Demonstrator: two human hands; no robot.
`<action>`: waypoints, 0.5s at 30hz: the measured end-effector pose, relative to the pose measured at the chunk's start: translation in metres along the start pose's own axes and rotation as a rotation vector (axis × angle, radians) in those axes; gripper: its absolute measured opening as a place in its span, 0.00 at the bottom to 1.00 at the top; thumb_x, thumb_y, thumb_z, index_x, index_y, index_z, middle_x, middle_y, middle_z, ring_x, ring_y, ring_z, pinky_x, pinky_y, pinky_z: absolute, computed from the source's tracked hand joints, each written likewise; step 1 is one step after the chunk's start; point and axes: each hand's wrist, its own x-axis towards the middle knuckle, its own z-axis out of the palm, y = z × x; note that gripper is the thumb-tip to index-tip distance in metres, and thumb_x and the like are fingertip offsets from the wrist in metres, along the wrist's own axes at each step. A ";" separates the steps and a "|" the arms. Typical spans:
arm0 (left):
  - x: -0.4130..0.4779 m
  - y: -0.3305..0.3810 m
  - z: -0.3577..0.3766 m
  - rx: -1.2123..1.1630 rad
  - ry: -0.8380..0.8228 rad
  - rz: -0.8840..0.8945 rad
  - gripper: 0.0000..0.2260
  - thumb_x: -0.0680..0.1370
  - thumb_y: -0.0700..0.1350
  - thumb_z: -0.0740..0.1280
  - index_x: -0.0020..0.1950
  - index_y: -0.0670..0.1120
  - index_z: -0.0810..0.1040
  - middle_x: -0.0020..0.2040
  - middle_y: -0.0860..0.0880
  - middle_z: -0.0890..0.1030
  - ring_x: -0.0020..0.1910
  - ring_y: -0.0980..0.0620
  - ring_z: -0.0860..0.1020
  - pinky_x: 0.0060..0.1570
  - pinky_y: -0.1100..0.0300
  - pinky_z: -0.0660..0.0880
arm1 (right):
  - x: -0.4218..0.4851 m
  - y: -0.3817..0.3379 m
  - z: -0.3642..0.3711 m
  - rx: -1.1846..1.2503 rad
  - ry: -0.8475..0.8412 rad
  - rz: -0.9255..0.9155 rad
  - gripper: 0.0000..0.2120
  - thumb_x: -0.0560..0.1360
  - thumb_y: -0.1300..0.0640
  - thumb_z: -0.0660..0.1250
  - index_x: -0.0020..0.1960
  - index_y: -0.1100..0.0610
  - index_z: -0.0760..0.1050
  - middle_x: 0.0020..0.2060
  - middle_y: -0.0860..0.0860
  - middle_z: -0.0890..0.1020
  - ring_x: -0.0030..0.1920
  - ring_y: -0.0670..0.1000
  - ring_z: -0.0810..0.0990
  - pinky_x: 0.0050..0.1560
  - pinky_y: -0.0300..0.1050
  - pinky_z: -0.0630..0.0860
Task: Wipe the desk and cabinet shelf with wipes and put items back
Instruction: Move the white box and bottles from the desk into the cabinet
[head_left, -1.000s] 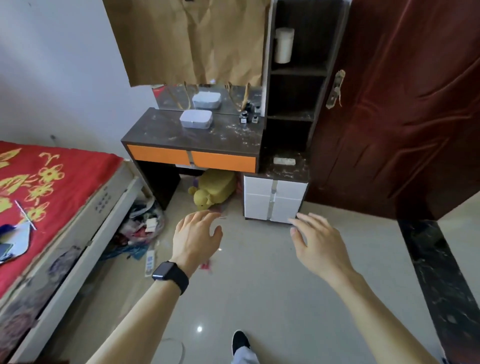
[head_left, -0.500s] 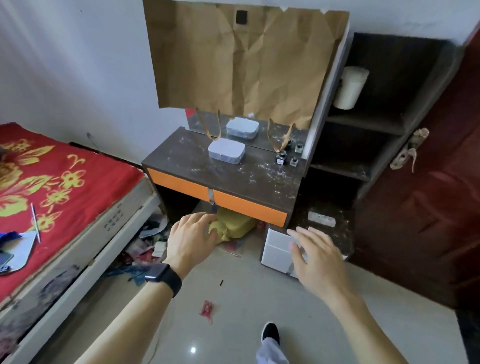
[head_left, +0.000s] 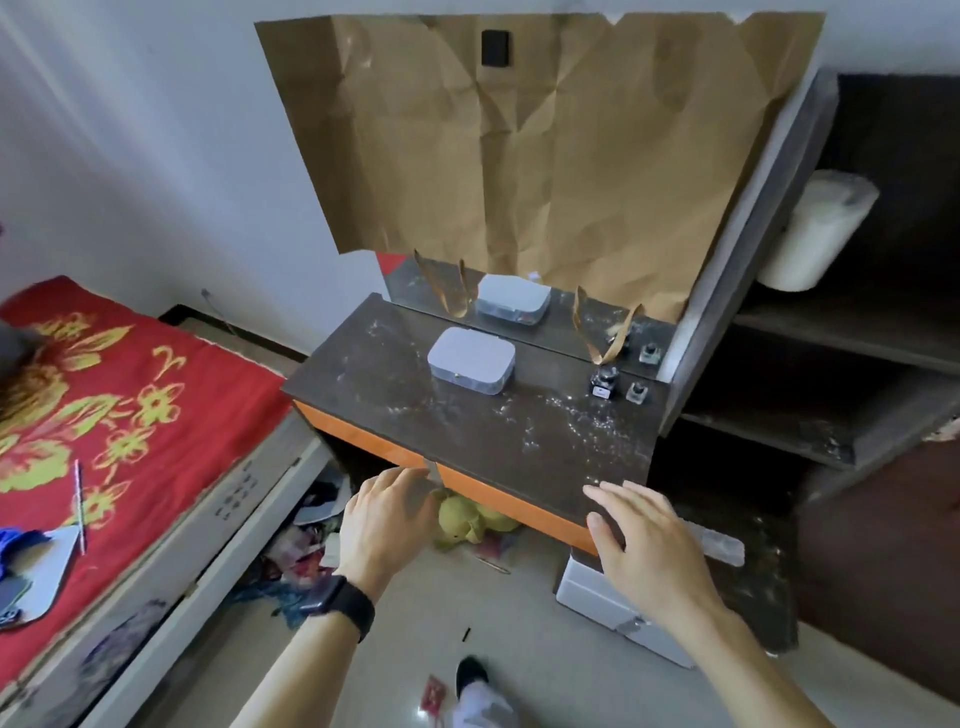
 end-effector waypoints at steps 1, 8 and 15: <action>0.014 -0.002 0.004 0.009 -0.017 -0.009 0.24 0.75 0.61 0.56 0.68 0.57 0.77 0.67 0.54 0.78 0.67 0.47 0.73 0.64 0.50 0.71 | 0.013 0.003 0.005 -0.002 -0.011 0.013 0.20 0.77 0.45 0.57 0.64 0.47 0.78 0.61 0.43 0.80 0.67 0.50 0.72 0.65 0.50 0.72; 0.153 -0.020 0.036 0.030 -0.157 -0.021 0.18 0.79 0.54 0.62 0.69 0.57 0.75 0.69 0.54 0.76 0.69 0.47 0.72 0.66 0.51 0.69 | 0.113 0.010 0.055 -0.040 -0.128 0.085 0.17 0.80 0.48 0.60 0.67 0.47 0.76 0.64 0.43 0.78 0.69 0.49 0.70 0.68 0.47 0.68; 0.288 -0.024 0.053 -0.089 -0.313 -0.099 0.20 0.80 0.55 0.62 0.72 0.55 0.72 0.71 0.50 0.72 0.69 0.45 0.71 0.65 0.49 0.70 | 0.223 -0.006 0.113 -0.027 -0.258 0.232 0.17 0.80 0.50 0.61 0.67 0.50 0.75 0.66 0.46 0.77 0.68 0.50 0.70 0.70 0.44 0.64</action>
